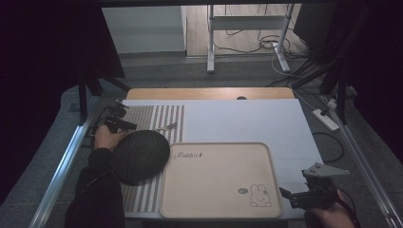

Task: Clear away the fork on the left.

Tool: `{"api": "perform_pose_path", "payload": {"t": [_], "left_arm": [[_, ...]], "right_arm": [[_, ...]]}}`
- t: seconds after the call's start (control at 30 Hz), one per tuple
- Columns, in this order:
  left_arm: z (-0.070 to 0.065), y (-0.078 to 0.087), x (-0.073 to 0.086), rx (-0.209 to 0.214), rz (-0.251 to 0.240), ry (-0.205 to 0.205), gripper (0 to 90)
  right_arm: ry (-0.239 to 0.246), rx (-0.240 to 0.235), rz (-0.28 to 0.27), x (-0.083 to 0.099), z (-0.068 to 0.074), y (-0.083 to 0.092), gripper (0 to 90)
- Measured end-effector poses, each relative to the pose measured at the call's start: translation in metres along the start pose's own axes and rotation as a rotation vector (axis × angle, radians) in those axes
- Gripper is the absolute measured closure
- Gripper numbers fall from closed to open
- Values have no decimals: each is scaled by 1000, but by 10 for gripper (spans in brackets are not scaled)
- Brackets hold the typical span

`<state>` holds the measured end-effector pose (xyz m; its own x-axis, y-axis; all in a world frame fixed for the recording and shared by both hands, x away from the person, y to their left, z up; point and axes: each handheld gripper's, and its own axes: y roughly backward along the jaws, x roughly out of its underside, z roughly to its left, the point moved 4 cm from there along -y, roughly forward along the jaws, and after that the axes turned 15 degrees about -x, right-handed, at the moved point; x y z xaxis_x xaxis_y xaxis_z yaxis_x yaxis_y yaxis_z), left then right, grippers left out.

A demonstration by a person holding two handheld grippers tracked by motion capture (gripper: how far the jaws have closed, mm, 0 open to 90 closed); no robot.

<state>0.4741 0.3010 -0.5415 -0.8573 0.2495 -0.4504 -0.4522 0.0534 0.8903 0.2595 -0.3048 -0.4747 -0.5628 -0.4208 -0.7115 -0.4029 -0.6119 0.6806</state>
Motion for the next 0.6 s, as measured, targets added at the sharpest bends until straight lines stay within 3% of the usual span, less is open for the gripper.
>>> {"api": "perform_pose_path", "payload": {"t": [0.17,0.3,0.43,0.5,0.6], "left_arm": [[-6,4,-8,5,-29,-4,467],[-14,8,-17,39,-55,6,224],[-27,6,-24,50,-47,-42,62],[-39,2,-28,42,-28,-106,26],[-51,-3,-33,36,-11,-157,0]], "right_arm": [[6,1,0,0,0,0,0],[6,1,3,0,0,0,0],[6,1,2,0,0,0,0],[7,1,3,0,1,-1,0],[8,0,3,0,1,-1,0]]}}
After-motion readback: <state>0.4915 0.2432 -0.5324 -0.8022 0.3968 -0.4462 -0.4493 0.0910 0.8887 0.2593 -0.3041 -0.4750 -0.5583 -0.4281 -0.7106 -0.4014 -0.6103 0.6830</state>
